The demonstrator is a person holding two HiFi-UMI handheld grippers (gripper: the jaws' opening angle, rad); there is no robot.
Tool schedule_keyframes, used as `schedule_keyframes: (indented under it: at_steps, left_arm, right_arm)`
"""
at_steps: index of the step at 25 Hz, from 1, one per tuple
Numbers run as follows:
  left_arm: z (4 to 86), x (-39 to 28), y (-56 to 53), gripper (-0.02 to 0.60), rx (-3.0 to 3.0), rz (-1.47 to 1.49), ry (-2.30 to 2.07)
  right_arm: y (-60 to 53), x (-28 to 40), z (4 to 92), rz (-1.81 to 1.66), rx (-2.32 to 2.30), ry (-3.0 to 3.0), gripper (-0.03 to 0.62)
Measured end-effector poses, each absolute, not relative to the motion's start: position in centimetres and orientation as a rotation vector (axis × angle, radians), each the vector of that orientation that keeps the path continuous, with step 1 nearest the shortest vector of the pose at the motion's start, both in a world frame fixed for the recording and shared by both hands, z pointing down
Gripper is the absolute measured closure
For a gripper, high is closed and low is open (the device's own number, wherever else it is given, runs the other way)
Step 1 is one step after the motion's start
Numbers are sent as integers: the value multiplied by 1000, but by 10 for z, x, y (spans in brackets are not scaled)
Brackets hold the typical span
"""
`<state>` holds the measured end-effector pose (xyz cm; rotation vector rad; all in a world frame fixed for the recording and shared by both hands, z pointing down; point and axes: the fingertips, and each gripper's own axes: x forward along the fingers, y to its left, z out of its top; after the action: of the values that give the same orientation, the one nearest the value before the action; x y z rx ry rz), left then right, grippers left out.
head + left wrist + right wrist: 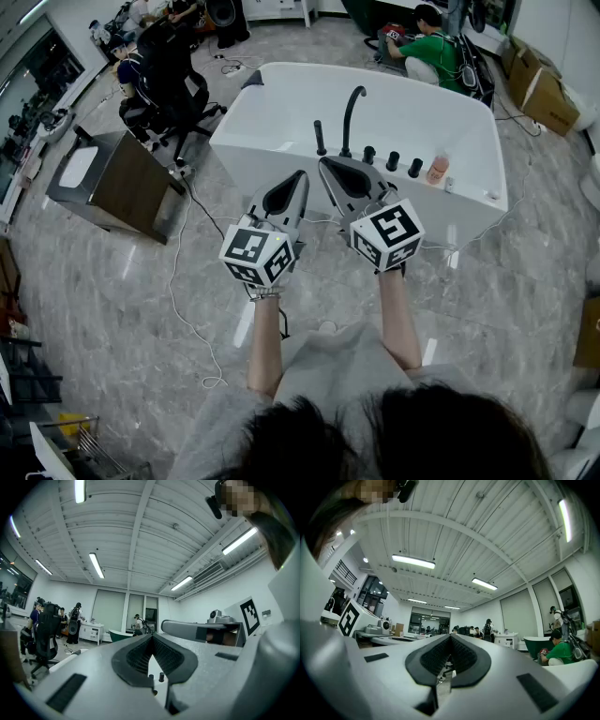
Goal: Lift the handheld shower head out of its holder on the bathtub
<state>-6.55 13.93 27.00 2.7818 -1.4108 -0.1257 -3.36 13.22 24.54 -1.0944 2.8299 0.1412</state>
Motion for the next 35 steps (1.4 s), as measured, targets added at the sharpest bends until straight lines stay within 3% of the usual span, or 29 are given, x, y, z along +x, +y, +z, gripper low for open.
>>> schedule_keyframes:
  at_steps: [20, 35]
  left_arm:
    - [293, -43, 135, 577, 2708, -89, -1447]
    - [308, -59, 28, 577, 2687, -104, -1413]
  right_arm:
    - [115, -2, 264, 92, -1127, 2825, 595]
    - [10, -20, 285, 51, -1157, 2864, 595]
